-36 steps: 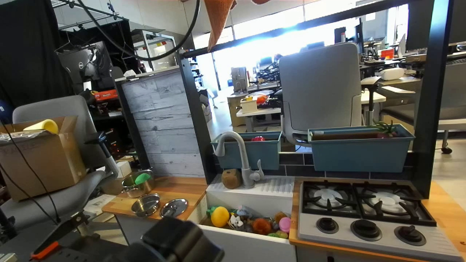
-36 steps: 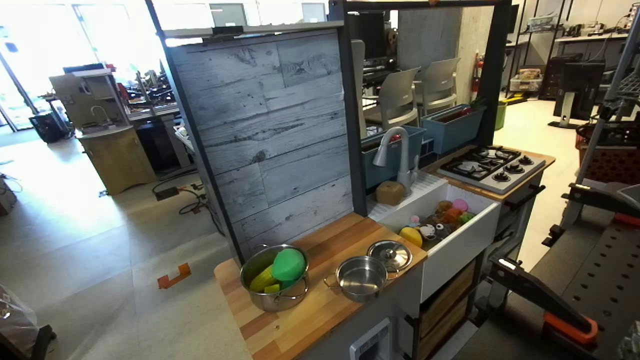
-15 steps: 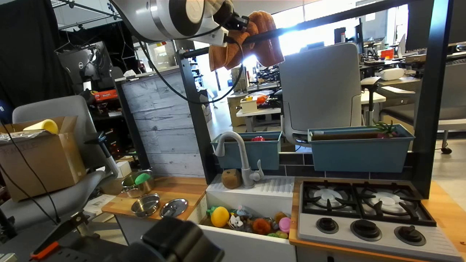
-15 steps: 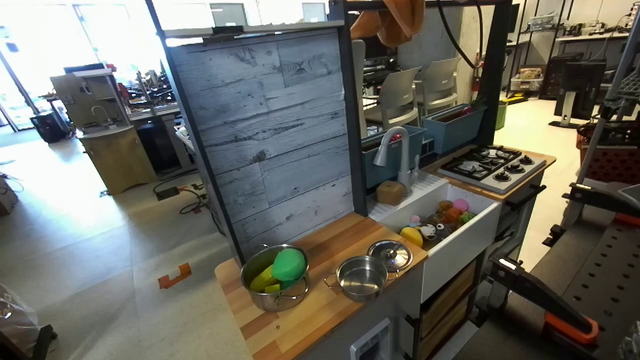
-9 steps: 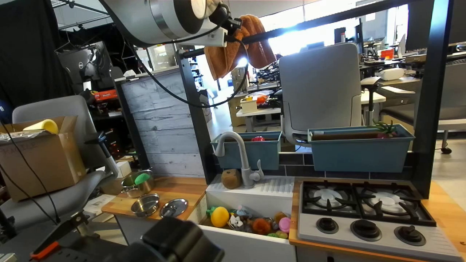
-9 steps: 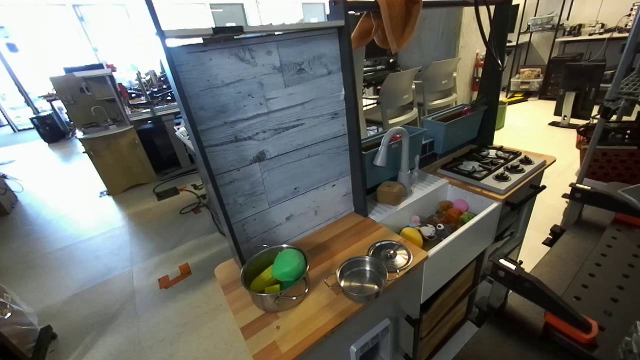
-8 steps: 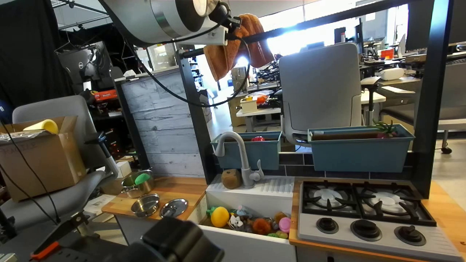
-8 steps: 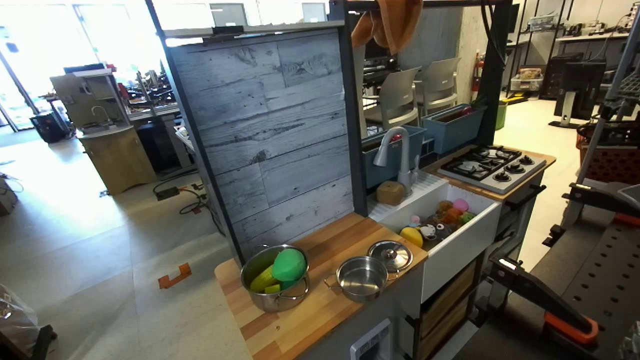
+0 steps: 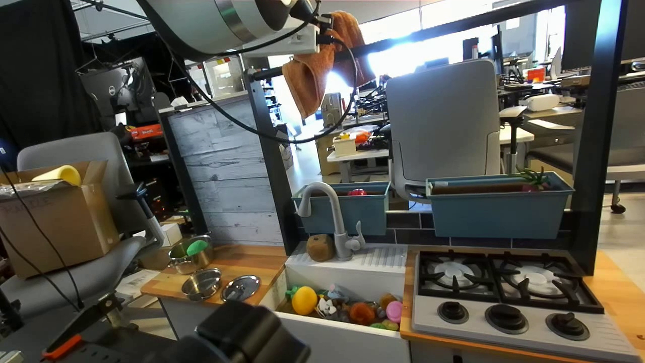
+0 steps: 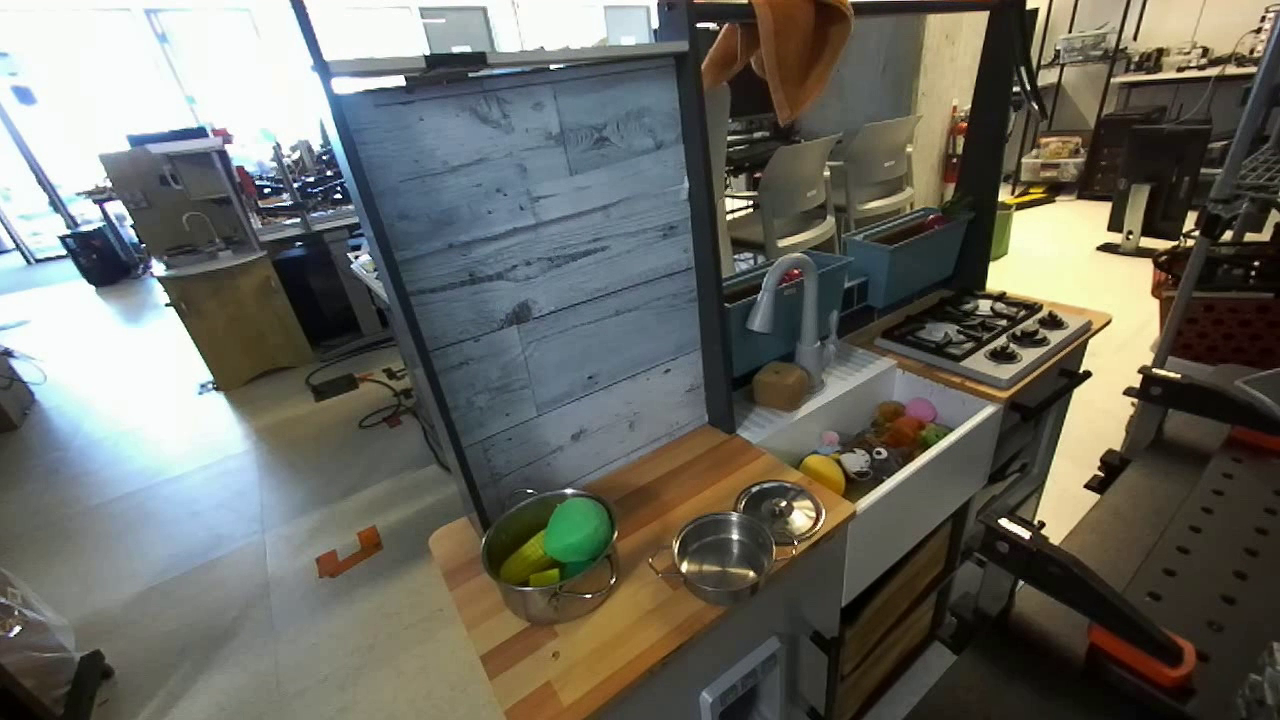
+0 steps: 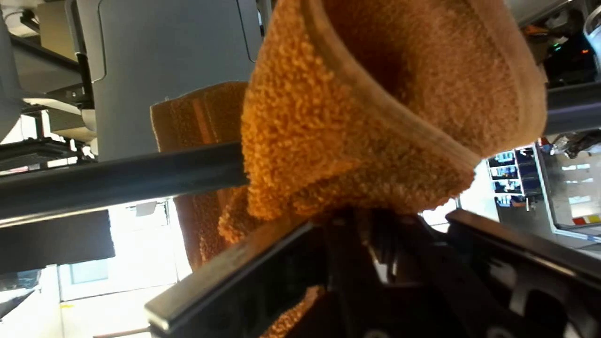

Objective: Move the right pot to the left of the lid, then hang the towel on the black rod, lastly, put the yellow plushie in the right pot

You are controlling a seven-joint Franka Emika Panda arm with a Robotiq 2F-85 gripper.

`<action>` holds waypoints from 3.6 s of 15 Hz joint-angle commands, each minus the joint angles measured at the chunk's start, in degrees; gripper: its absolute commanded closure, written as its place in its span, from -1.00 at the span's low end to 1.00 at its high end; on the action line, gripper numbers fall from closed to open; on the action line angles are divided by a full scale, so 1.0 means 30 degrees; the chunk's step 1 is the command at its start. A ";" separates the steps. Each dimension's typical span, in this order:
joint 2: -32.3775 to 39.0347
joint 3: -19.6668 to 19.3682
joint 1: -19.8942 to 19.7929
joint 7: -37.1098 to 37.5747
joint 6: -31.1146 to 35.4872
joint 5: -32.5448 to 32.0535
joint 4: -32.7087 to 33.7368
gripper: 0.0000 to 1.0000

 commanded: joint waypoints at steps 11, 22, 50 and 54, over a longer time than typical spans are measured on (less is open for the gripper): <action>-0.0004 0.0633 -0.1688 -0.0165 -0.1423 -0.0815 -0.1886 -1.00; -0.0923 0.0784 -0.1685 0.1640 0.0023 0.1311 -0.1118 -1.00; -0.1941 1.0489 -1.1976 -0.1396 -0.7683 -0.2155 -0.5483 -1.00; -0.3223 0.8020 -0.9103 -0.4334 -1.1252 0.1310 -0.5782 -1.00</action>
